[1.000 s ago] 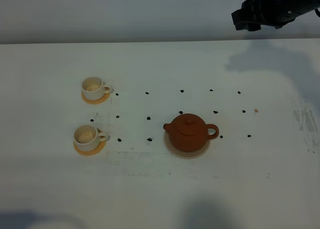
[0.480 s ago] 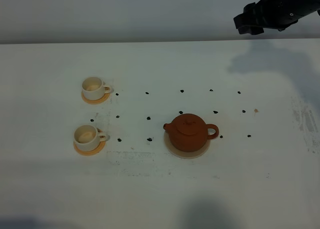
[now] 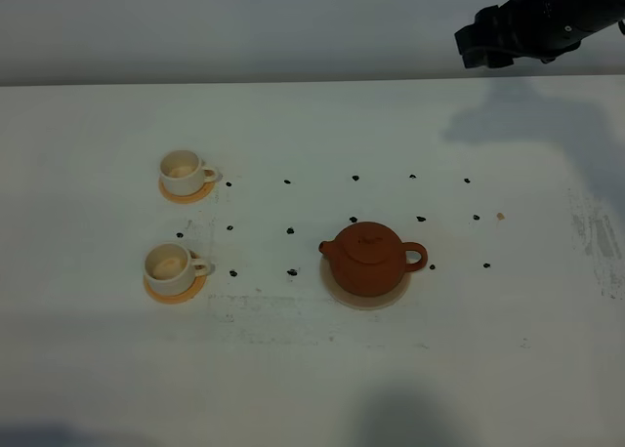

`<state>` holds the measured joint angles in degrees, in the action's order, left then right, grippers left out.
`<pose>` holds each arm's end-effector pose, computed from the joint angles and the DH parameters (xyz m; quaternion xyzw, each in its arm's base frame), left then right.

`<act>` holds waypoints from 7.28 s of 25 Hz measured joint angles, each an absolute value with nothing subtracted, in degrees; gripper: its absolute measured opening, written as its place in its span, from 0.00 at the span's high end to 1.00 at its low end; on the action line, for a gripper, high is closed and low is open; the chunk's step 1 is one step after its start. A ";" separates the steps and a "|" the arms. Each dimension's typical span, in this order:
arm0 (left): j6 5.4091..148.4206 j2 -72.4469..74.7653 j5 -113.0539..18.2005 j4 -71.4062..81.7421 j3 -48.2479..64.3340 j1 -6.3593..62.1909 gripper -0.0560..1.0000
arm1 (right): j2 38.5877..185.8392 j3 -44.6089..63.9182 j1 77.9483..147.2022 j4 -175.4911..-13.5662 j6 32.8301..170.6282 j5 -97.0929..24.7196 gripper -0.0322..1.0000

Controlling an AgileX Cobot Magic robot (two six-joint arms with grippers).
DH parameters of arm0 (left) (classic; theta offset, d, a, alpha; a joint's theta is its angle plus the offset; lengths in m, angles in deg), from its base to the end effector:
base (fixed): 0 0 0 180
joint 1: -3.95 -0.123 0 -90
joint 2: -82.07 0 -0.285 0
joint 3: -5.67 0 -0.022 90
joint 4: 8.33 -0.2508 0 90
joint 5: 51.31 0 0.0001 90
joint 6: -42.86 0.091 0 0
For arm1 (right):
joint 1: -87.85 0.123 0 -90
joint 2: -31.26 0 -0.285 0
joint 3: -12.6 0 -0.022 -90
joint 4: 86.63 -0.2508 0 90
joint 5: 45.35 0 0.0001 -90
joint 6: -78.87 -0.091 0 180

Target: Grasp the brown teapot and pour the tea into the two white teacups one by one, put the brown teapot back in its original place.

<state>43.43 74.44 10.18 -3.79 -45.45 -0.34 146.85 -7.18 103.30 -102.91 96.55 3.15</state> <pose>-0.0006 -0.0064 0.2641 -0.0272 0.8660 -0.0185 0.4990 0.4076 0.1325 0.3053 -0.2142 0.9194 0.1238 0.3058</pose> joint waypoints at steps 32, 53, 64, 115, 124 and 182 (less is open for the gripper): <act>43.43 74.44 10.19 -3.79 -45.45 -0.34 0.43 | 130.45 28.06 105.72 -94.18 77.21 -22.35 0.47; 43.43 74.44 10.19 -3.79 -45.45 -0.34 0.43 | 142.05 28.17 110.36 -97.43 76.86 -23.90 0.47; 43.43 74.44 10.24 -3.79 -45.45 -0.34 0.43 | 143.07 28.17 112.04 -98.10 76.86 -23.46 0.47; 43.43 74.44 10.24 -3.79 -45.45 -0.34 0.43 | 148.89 28.17 113.73 -99.38 79.43 -18.95 0.47; 43.43 74.44 10.24 -3.79 -45.45 -0.34 0.43 | 148.78 28.17 113.73 -99.62 80.08 -17.50 0.48; 43.43 74.44 10.24 -3.79 -45.45 -0.34 0.43 | 148.46 23.78 113.67 -109.75 93.40 0.40 0.48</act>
